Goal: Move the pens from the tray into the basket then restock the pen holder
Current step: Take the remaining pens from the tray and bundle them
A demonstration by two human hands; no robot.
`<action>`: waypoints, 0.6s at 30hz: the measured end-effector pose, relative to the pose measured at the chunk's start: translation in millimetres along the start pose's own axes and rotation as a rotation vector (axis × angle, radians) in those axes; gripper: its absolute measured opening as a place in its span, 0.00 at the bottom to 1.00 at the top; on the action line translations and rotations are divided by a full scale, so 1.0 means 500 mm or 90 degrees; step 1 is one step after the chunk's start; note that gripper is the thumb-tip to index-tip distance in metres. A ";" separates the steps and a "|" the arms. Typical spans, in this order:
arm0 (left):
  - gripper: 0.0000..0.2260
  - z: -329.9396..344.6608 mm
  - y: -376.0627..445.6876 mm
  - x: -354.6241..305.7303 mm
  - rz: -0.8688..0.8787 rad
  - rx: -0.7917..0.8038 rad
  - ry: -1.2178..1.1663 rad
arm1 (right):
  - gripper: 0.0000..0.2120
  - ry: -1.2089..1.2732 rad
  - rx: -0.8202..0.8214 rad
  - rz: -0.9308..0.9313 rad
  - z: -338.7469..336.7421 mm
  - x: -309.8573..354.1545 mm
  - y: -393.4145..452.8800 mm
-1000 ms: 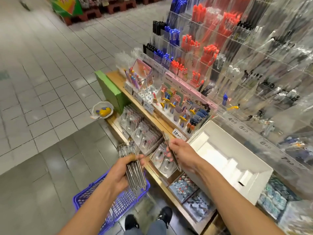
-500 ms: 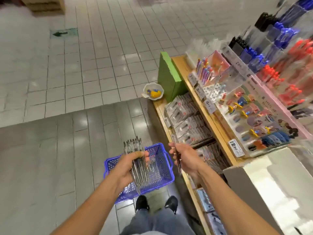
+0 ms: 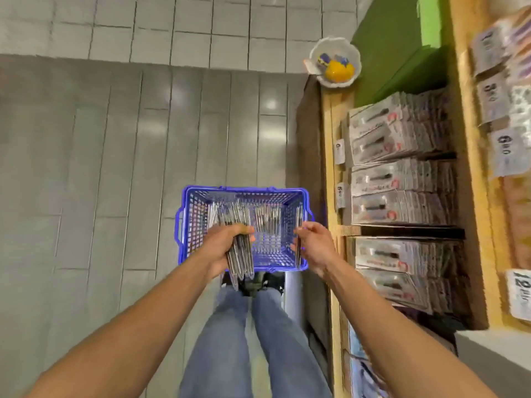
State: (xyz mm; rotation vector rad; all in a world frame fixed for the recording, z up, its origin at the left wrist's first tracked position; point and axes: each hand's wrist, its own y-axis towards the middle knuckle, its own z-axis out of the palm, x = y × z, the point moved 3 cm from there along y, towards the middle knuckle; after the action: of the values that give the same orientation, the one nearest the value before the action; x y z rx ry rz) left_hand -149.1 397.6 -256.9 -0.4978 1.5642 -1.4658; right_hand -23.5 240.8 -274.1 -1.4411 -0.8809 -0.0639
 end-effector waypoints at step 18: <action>0.40 -0.054 0.970 0.297 0.049 -0.186 0.229 | 0.05 -0.395 -0.122 0.013 0.123 -0.502 0.837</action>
State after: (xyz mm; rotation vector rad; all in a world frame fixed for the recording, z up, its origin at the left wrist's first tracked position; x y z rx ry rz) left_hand -109.4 398.7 -763.1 -0.3451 2.0770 -1.3243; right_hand -3.5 256.1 -765.3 -1.6794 -1.3908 0.3408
